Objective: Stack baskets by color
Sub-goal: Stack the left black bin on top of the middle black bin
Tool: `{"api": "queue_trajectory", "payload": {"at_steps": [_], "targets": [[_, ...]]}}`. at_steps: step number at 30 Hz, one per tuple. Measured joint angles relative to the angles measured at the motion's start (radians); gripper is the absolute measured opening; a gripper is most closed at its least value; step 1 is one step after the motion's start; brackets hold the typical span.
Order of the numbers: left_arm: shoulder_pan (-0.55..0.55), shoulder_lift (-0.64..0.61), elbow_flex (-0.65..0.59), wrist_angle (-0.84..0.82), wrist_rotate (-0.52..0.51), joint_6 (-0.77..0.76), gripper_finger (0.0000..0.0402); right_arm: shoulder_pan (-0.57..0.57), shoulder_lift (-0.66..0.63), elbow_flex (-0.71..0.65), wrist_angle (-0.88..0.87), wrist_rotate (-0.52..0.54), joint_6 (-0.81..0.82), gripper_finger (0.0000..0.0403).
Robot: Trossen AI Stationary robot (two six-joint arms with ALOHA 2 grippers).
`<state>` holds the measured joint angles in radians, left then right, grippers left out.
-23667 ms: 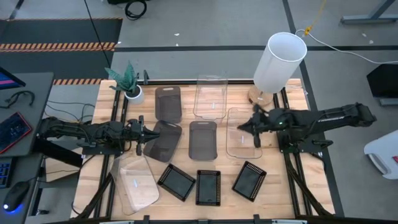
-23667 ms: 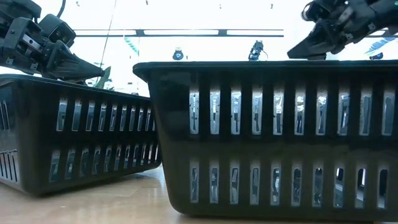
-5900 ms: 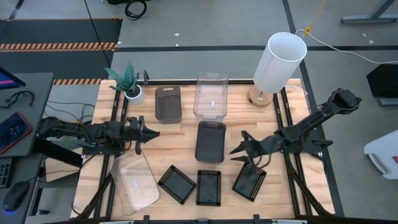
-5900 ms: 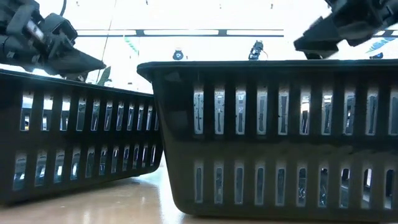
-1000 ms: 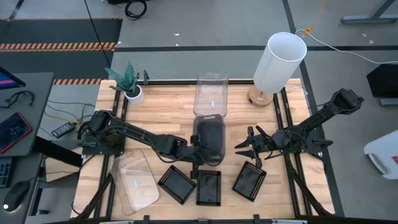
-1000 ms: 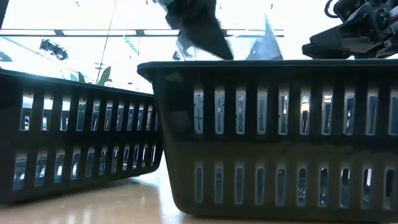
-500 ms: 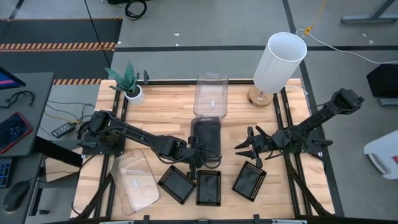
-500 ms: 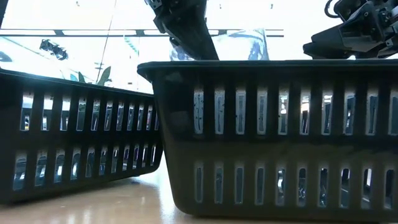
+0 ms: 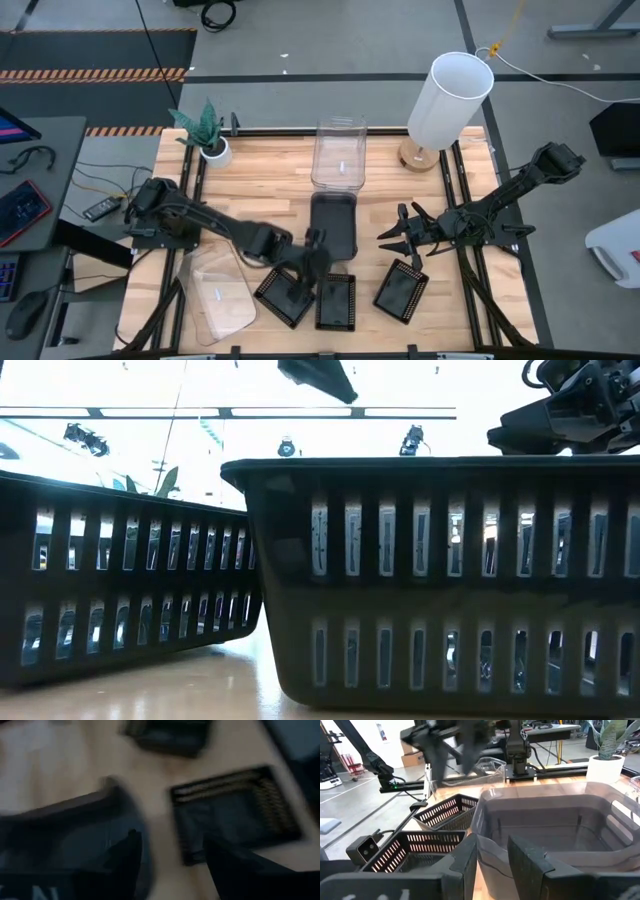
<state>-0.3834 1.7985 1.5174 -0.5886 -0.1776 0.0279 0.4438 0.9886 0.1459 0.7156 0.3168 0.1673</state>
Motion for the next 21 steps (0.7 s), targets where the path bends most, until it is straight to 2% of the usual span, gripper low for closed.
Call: {"api": "queue_trajectory", "payload": {"at_steps": [5,9,16,21], "targets": [[-0.066,0.006,-0.002,0.005,0.027,0.023,0.0191,0.000,0.000,0.000,0.006,0.000,-0.006,0.0114],[-0.091,0.009,-0.003,-0.063,0.023,-0.073,0.0173,0.000,0.000,0.000,0.009,0.000,0.005,0.0114],[-0.112,0.010,-0.002,-0.242,0.025,-0.327,0.0152,0.000,0.000,0.000,0.009,0.000,0.013,0.0114],[-0.109,0.042,-0.002,-0.307,-0.028,-0.373,0.0147,0.000,0.000,0.000,0.009,0.000,0.013,0.0114]]}}
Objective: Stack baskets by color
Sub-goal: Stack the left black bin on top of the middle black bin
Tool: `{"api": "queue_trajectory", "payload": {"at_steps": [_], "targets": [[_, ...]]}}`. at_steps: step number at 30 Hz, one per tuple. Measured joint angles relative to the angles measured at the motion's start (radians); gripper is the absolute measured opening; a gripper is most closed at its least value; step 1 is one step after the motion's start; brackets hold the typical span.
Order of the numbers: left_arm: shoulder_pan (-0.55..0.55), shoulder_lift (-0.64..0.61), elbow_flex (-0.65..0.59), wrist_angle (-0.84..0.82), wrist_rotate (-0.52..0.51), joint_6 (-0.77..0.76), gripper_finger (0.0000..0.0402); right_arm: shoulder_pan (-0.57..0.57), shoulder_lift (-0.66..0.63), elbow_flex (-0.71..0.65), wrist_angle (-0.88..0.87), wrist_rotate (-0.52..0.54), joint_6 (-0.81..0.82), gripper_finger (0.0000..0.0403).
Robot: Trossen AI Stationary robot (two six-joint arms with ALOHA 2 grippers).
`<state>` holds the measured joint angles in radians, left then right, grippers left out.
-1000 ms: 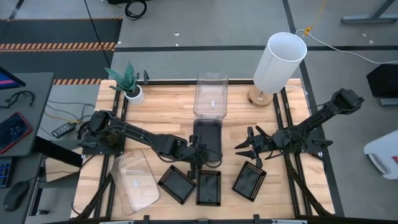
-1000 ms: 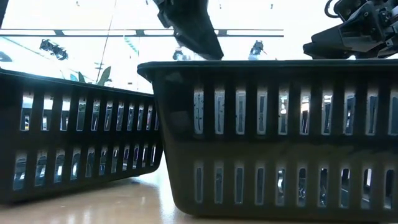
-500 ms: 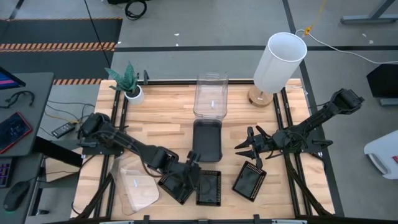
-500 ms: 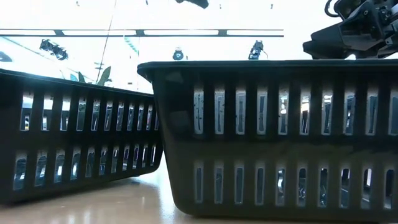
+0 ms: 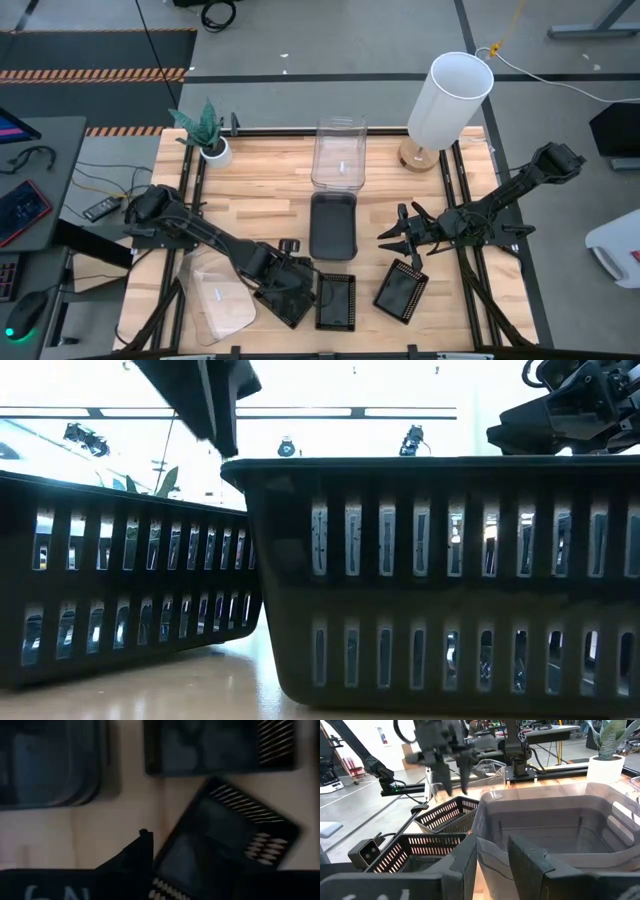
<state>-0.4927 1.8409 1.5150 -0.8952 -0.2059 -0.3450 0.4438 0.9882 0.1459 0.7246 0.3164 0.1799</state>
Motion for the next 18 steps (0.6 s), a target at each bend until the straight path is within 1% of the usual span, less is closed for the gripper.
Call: {"api": "queue_trajectory", "payload": {"at_steps": [2,5,9,10,13,18], "targets": [[0.000,0.028,0.000,-0.002,-0.005,0.016,0.0154,0.000,0.000,0.000,0.000,0.000,0.000,0.0114],[0.001,0.066,0.000,-0.002,0.004,0.041,0.0174,0.000,0.000,0.000,0.001,0.000,0.000,0.0114],[0.010,0.091,-0.001,-0.016,0.092,0.050,0.0204,0.000,0.000,0.000,0.003,-0.001,0.001,0.0114],[0.012,0.092,-0.001,-0.024,0.101,0.045,0.0209,0.000,0.000,0.000,0.002,0.000,0.001,0.0114],[0.019,0.091,0.008,-0.109,0.107,-0.025,0.0212,0.000,0.000,0.000,0.002,0.000,0.001,0.0114],[0.021,0.090,0.025,-0.290,0.106,-0.231,0.0196,0.000,0.002,0.000,0.001,0.000,0.002,0.0114]]}}
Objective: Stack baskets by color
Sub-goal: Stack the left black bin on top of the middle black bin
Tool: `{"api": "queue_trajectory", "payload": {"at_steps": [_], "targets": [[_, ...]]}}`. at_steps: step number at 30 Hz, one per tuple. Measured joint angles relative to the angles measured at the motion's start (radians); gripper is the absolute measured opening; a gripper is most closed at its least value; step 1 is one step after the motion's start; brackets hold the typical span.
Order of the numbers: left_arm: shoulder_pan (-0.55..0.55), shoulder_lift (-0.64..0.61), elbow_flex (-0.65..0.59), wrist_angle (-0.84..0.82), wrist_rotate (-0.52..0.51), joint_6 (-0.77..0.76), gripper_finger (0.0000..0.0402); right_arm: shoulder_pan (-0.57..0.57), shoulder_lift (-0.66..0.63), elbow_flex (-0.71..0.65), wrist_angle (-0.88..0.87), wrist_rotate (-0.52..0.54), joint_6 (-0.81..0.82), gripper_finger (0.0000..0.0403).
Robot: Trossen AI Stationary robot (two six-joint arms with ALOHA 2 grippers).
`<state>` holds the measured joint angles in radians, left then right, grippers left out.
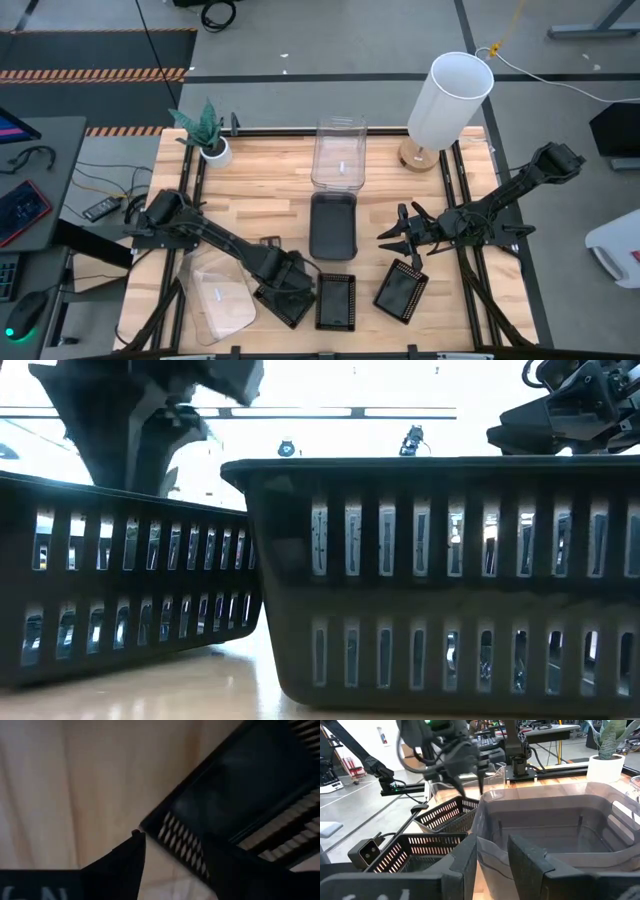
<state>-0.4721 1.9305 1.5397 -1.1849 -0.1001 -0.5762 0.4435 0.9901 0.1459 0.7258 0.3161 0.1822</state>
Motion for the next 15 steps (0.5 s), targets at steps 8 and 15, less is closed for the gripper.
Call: {"api": "queue_trajectory", "payload": {"at_steps": [8,15], "targets": [[0.013,0.000,-0.065,-0.065,0.051,-0.134,0.0173,0.000,0.000,0.000,0.002,0.000,0.001,0.0114],[0.045,-0.004,-0.078,-0.052,0.072,-0.138,0.0172,0.000,0.000,0.000,0.004,0.000,0.005,0.0114]]}}
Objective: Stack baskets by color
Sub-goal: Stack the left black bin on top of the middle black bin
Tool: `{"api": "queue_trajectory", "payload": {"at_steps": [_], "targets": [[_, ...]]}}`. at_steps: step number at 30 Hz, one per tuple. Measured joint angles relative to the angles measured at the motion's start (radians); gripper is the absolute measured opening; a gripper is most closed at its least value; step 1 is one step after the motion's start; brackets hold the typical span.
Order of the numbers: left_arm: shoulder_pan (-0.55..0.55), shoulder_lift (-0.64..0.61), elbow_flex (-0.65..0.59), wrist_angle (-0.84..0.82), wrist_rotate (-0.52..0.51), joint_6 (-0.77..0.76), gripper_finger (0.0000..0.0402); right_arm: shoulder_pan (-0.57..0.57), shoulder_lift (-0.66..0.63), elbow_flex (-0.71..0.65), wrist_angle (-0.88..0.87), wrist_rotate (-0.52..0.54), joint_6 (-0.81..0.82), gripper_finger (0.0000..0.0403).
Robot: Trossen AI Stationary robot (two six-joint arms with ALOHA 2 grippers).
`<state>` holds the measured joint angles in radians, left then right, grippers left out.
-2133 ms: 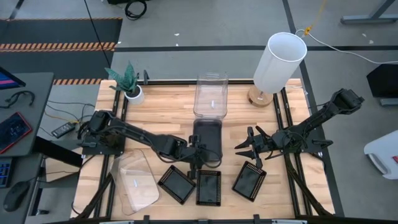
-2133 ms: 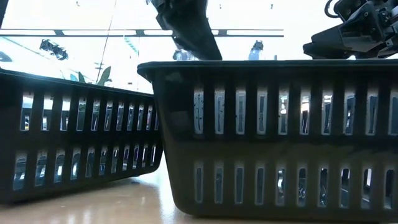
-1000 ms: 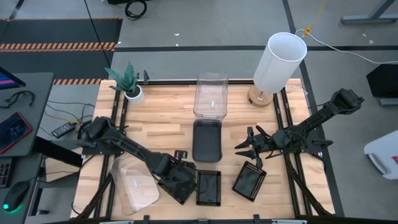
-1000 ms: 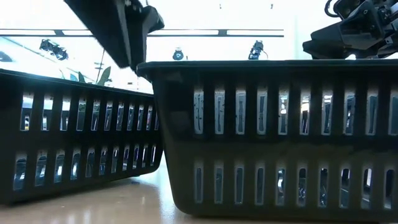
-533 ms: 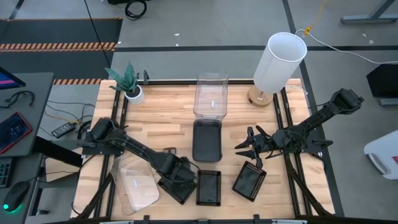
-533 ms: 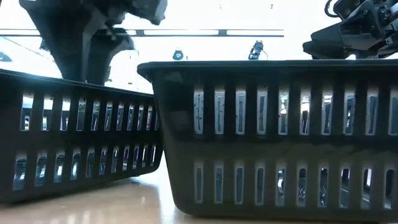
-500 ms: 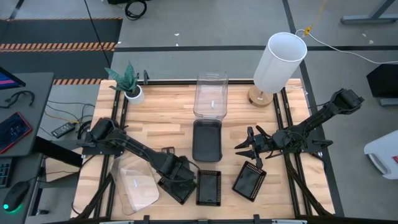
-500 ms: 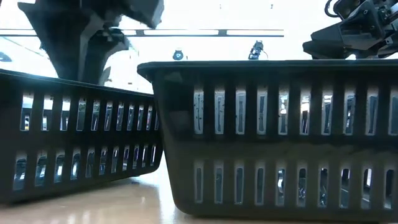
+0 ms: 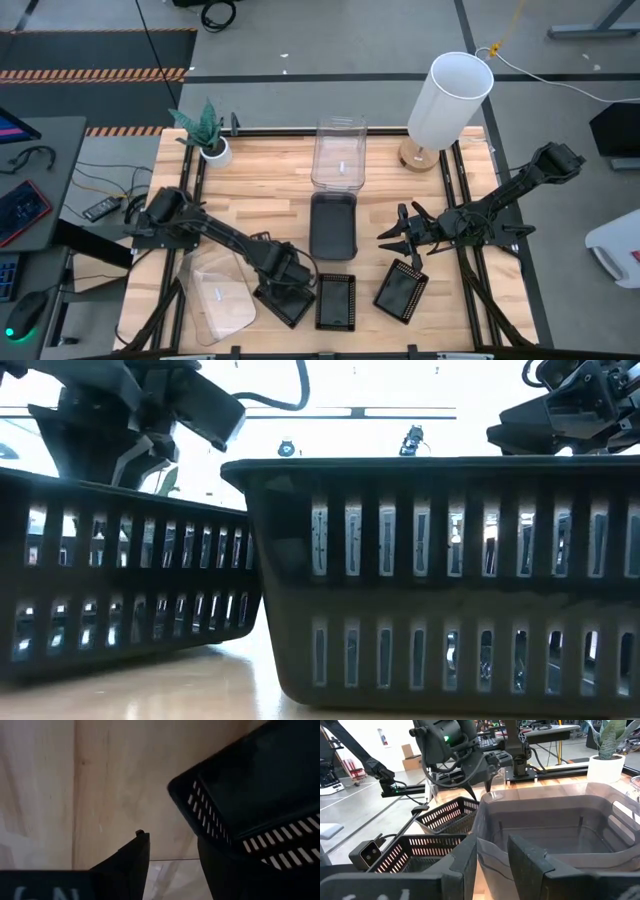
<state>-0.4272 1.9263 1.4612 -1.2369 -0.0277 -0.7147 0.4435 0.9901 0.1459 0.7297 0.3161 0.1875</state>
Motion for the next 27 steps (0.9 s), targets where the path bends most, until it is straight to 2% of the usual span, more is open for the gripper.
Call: {"api": "queue_trajectory", "payload": {"at_steps": [5,12,16,22,27], "targets": [[0.013,-0.013,0.000,0.004,0.010,-0.003,0.0172,0.000,0.000,0.000,0.002,0.000,0.000,0.0114],[0.012,-0.021,0.000,0.049,0.142,-0.001,0.0172,0.000,0.000,0.000,0.003,0.000,-0.003,0.0114],[0.021,-0.021,-0.041,0.144,0.214,-0.008,0.0172,0.000,0.000,0.000,0.003,0.000,-0.005,0.0114],[0.049,-0.021,-0.089,0.150,0.217,-0.034,0.0172,0.000,0.000,0.000,0.003,0.000,-0.006,0.0114],[0.067,-0.021,-0.076,0.145,0.220,-0.025,0.0172,0.000,0.000,0.000,0.003,0.000,-0.008,0.0114]]}}
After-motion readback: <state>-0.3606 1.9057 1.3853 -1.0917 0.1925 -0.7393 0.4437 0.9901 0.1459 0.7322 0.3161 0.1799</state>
